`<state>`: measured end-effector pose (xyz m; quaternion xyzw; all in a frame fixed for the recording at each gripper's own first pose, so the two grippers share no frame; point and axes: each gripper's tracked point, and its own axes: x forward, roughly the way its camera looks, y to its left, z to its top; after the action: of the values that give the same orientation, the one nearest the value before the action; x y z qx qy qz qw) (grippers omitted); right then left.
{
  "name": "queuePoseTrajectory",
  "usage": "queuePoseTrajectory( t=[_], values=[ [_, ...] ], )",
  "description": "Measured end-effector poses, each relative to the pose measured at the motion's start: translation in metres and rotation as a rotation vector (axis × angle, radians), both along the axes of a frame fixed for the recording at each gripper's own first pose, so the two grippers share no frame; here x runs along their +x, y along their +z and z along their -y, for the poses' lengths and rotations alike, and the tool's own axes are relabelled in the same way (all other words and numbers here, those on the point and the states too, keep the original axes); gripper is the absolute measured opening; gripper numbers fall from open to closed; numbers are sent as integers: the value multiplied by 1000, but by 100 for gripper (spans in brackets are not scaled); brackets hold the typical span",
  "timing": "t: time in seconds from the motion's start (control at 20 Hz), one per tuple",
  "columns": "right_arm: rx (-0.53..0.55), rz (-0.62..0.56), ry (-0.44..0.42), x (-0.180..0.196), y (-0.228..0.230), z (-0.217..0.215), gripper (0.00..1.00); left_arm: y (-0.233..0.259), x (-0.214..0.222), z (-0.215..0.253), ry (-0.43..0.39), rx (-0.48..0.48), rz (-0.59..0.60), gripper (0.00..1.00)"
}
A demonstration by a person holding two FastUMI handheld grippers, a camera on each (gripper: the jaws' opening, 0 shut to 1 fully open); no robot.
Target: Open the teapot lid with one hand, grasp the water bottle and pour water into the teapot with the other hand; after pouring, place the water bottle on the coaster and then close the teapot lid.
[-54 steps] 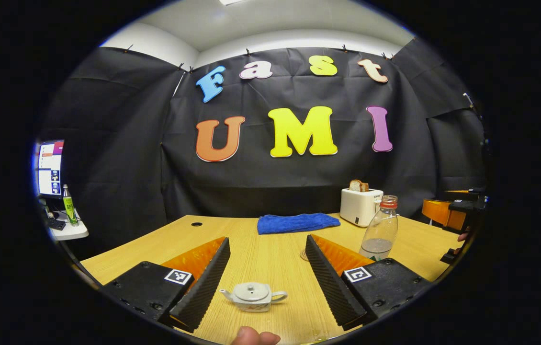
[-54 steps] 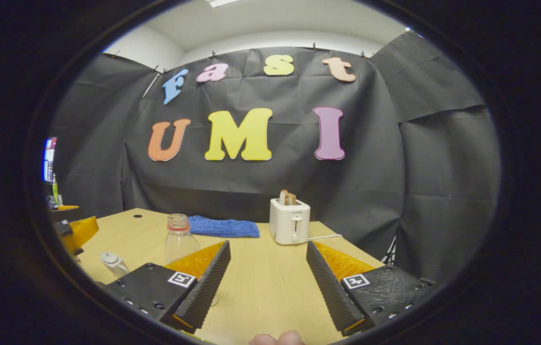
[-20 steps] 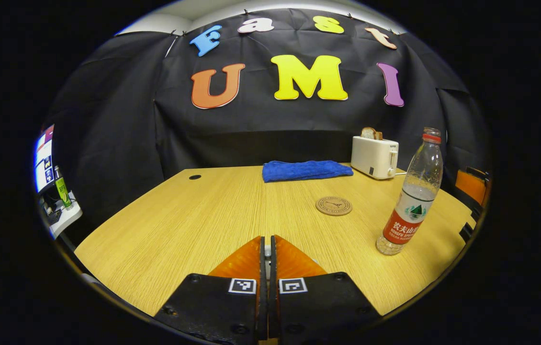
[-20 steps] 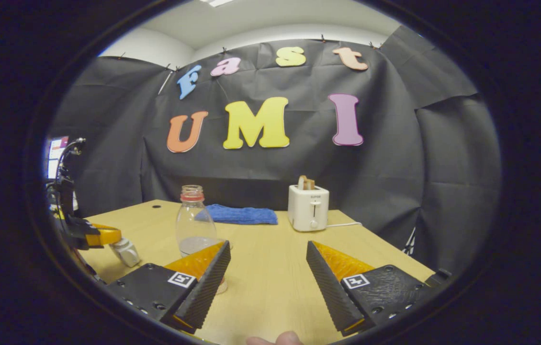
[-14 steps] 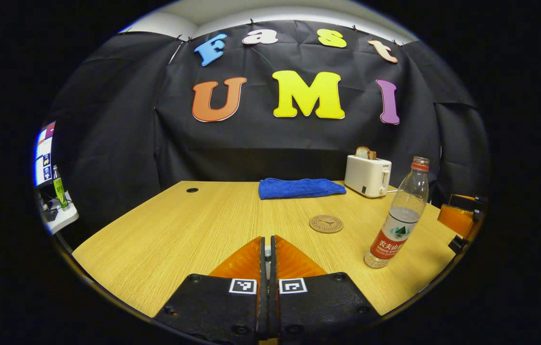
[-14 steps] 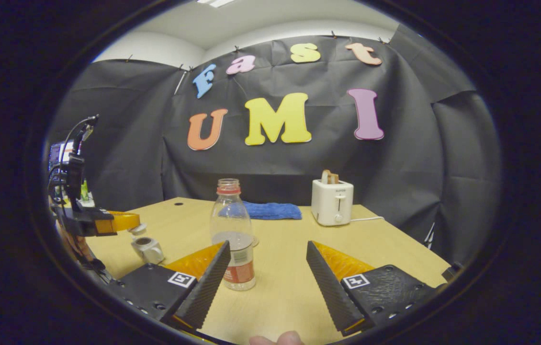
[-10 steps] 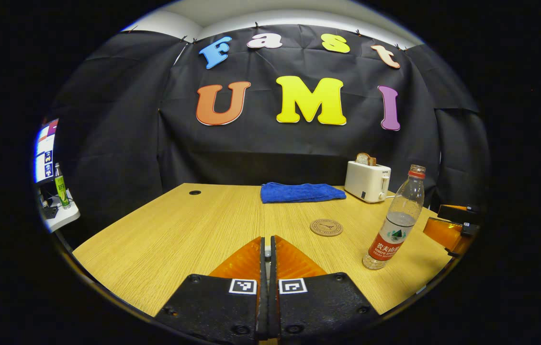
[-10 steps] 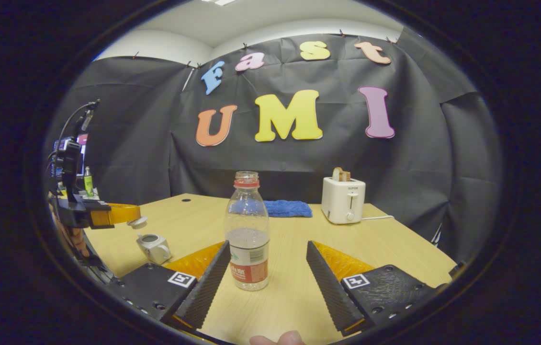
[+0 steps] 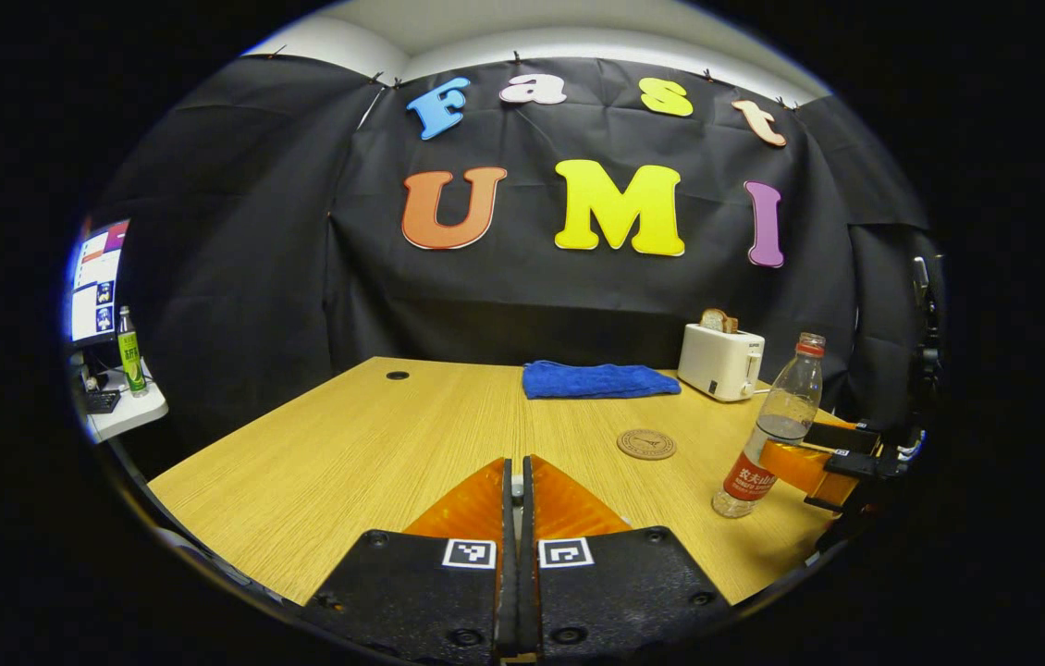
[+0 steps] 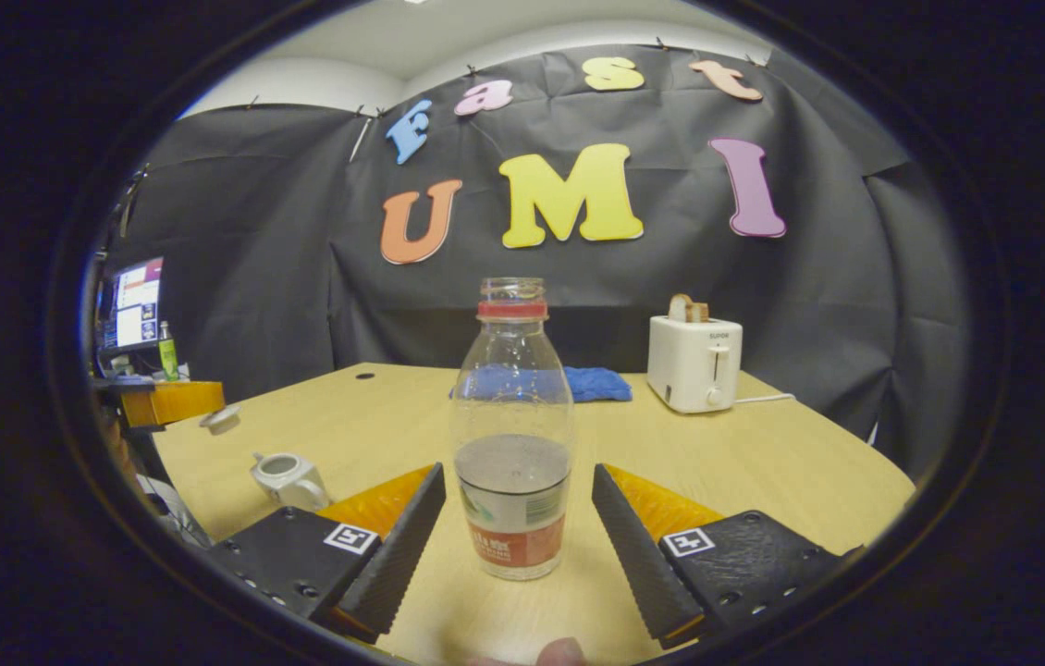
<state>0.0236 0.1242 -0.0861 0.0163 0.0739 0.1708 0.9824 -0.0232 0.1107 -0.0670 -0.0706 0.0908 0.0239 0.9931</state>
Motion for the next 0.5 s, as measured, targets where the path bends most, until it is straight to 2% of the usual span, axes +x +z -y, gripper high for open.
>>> queuePoseTrajectory(
  t=[0.1,0.3,0.5],
  values=[
    [8,-7,-2,4,1,-2,99,1,0,-4,6,-23,7,3],
    [-5,13,-18,4,9,1,77,1,2,-8,5,-31,19,3],
    [-146,71,-5,7,20,-3,72,2,0,-8,-11,-24,31,3]
  ],
)
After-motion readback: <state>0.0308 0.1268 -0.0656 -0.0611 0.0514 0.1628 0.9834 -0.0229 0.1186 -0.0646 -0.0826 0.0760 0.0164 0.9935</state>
